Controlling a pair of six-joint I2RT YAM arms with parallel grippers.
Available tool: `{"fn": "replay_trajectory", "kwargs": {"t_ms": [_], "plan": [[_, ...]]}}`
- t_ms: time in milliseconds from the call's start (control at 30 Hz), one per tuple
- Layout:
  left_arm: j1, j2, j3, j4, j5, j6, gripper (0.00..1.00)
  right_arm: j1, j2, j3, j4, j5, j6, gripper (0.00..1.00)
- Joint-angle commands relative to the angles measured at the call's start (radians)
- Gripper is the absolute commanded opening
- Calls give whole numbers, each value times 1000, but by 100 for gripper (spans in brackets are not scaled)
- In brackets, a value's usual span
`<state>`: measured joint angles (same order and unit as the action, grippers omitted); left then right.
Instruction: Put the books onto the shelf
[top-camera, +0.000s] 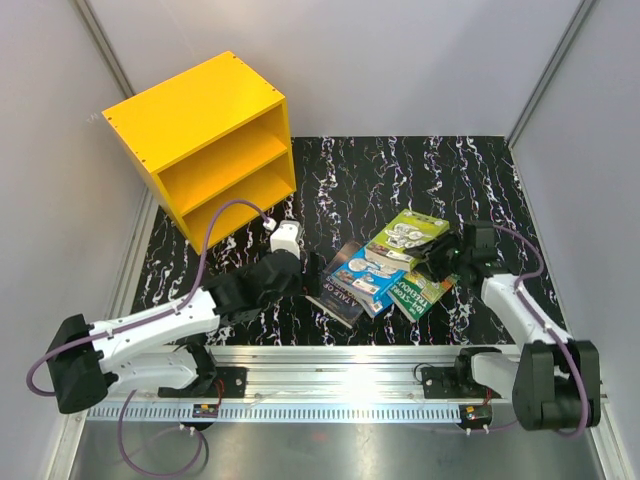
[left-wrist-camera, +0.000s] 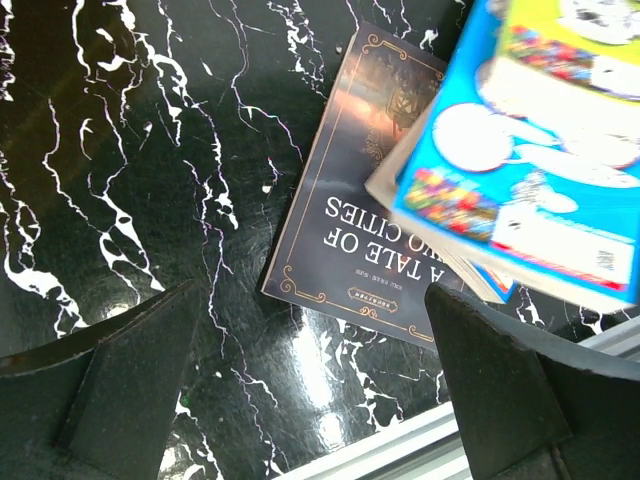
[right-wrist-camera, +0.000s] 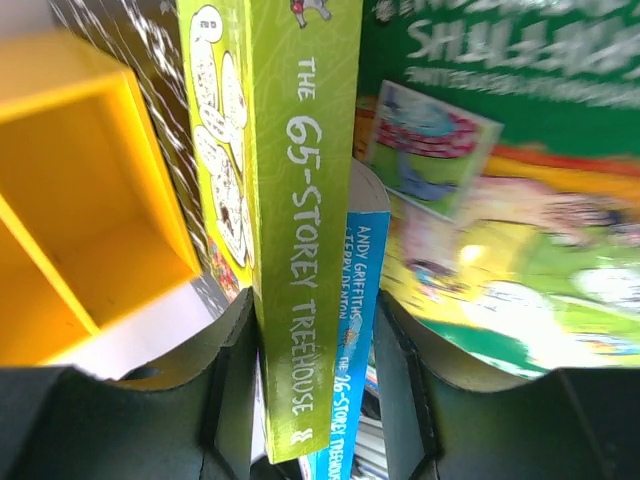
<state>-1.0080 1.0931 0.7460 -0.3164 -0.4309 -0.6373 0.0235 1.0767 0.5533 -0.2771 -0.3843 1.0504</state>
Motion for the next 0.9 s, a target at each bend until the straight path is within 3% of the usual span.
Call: {"fn": "replay_trajectory", "kwargs": {"t_ms": [0,233,267,367,500,533,567,600,700,767,867], "plan": [[-7,-50,15,-6,-54,-18,99,77,99,28,-10,-31,-58,29],[-7,-62,-5,-9,-71,-15,99,220,186,-38,105,-11,-1,26],[-7,-58,-4,-9,-68,-15,99,231,195,-38,108,-13,-4,24],[-7,-42,1,-10,-65,-13,99,253,233,-30,102,-34,-36,0],[-7,-22,6,-6,-62,-13,99,256,226,-50,82,-36,-66,0],[-7,-21,6,-7,-62,-15,99,257,218,-52,85,-48,-90,5],[-7,-16,7,-7,-60,-15,99,262,200,-52,75,-71,-102,17],[-7,-13,9,-7,-60,-15,99,265,187,-50,56,-76,-116,41],[-9,-7,6,-9,-60,-18,99,268,118,-50,-22,-62,-161,67],[-9,-2,3,-4,-62,-21,99,268,65,-55,-65,-39,-174,77],[-11,10,-4,0,-57,-32,99,266,25,-72,-65,-36,-178,82]]}}
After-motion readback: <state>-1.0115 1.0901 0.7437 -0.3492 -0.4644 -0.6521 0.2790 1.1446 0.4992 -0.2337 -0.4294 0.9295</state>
